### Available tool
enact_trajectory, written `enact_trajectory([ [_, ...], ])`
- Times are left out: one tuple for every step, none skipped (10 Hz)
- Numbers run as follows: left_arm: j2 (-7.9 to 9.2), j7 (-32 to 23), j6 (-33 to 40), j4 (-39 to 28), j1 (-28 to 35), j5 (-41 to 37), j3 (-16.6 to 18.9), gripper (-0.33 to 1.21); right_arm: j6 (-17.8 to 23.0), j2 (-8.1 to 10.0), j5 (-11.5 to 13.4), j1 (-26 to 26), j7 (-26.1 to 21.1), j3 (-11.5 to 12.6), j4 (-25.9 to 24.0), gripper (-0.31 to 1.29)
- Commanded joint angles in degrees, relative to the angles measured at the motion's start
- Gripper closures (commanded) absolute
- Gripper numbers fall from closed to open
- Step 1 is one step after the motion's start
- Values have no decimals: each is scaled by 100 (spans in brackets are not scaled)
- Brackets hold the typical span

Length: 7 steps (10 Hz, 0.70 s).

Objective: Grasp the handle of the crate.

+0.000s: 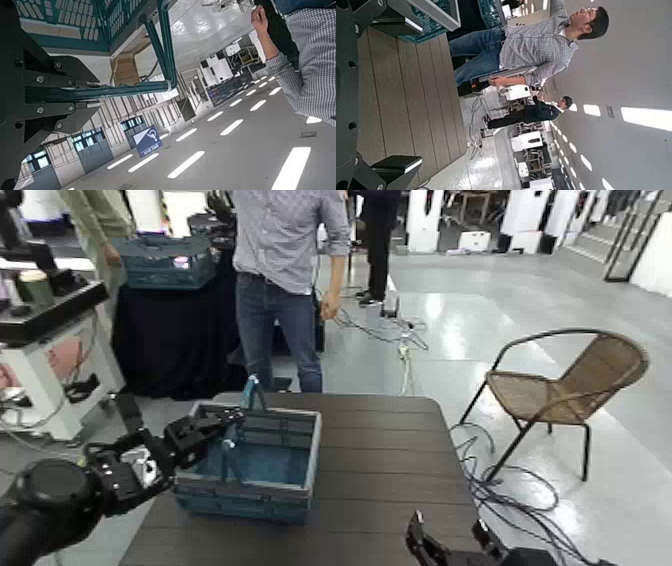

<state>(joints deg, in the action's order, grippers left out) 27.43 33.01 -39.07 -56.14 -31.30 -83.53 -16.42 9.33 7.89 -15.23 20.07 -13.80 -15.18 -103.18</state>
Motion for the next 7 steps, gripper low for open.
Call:
enact_trajectory([
  [-18,-1007,-303,-1540,845,-357,597,120,61,-6,55,14,-70,6,-17,16],
  [-71,-1508,-312,-2103,1197,-612,816,120,113,-6,72,32,-105,6,-17,16],
  [-133,-1929,-356,-2595,1513,-806,1036,120,131,-6,90,32,-122,6,-17,16],
  [-221,-2360,-356,-2999,1803,-1043,1159,120,166,-6,90,41,-131,15,-9,16],
  [-335,-2764,-356,-3368,2102,-1236,1300,120,228,2,116,41,-166,15,0,16],
  [-511,-3169,-356,-3738,2383,-1394,1493,120,272,2,125,41,-193,6,9,15],
  [-642,-3353,-444,-3984,2603,-1438,1660,120,307,11,143,49,-228,6,9,16],
])
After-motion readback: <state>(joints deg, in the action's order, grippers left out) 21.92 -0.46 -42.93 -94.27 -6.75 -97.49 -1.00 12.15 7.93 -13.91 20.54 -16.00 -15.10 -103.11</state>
